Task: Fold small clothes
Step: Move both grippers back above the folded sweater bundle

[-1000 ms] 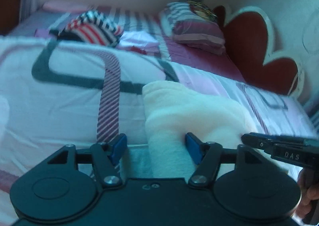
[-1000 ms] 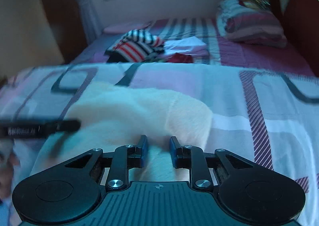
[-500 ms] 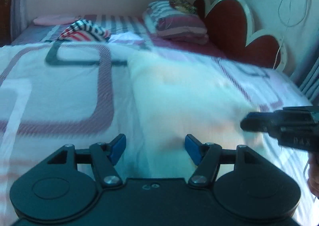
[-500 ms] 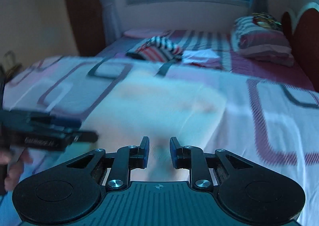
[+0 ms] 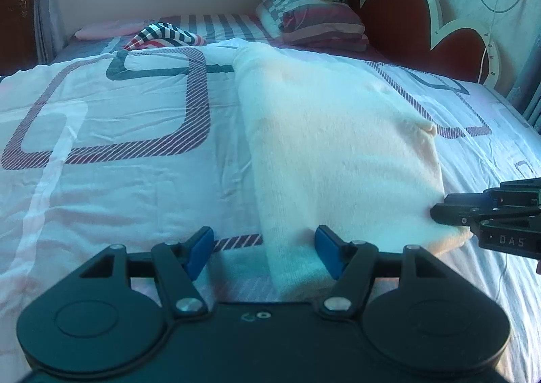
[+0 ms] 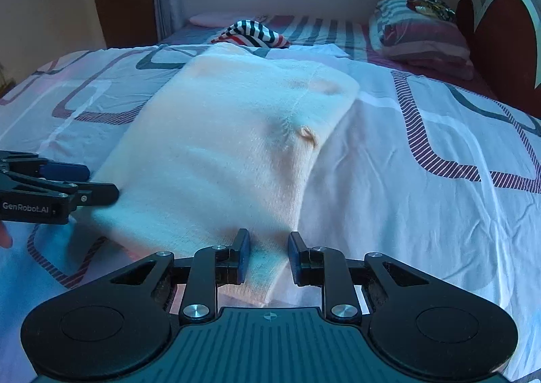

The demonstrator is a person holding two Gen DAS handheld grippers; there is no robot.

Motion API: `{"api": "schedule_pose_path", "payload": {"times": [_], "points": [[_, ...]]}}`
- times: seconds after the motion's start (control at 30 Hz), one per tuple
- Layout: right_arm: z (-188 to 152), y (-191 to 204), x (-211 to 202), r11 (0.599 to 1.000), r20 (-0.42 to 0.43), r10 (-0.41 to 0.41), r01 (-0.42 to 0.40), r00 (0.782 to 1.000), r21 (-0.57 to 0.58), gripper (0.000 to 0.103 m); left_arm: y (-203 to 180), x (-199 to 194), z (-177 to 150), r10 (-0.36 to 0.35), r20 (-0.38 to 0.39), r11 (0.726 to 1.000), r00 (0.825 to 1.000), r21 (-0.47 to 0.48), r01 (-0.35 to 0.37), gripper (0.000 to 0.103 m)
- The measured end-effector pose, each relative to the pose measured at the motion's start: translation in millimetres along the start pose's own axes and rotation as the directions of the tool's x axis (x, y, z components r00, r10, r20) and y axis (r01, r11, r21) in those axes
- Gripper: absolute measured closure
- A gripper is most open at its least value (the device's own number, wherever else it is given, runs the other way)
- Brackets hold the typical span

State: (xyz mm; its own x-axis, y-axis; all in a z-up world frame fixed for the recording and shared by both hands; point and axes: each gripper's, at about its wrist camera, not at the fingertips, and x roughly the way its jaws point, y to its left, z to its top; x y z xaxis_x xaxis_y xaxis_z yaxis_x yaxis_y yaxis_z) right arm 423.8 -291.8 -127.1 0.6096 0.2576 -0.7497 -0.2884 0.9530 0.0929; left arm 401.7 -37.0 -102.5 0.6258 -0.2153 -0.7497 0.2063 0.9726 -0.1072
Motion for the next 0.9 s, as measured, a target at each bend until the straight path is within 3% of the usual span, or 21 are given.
{"api": "schedule_pose_path", "payload": {"times": [0.6, 0.7, 0.8, 0.9], "points": [[2.3, -0.4, -1.6, 0.998, -0.018, -0.018, 0.019, 1.0, 0.06, 0.076, 4.2, -5.4, 0.4, 0.01, -0.011, 1.0, 1.0, -0.023, -0.011, 0.029], [9.0, -1.4, -18.1, 0.998, 0.046, -0.016, 0.013, 0.999, 0.063, 0.076, 11.5, -11.9, 4.6, 0.003, 0.023, 1.0, 1.0, -0.031, -0.002, 0.031], [17.1, -19.6, -26.5, 0.987, 0.112, 0.002, -0.02, 0.994, 0.159, 0.076, 24.2, -8.3, 14.0, -0.035, 0.052, 0.996, 0.998, -0.08, 0.039, 0.031], [26.9, -52.2, -23.3, 0.936, 0.166, 0.051, -0.105, 0.985, 0.335, 0.075, 29.9, 1.3, 29.2, -0.049, 0.056, 0.991, 0.997, -0.124, 0.055, 0.031]]}}
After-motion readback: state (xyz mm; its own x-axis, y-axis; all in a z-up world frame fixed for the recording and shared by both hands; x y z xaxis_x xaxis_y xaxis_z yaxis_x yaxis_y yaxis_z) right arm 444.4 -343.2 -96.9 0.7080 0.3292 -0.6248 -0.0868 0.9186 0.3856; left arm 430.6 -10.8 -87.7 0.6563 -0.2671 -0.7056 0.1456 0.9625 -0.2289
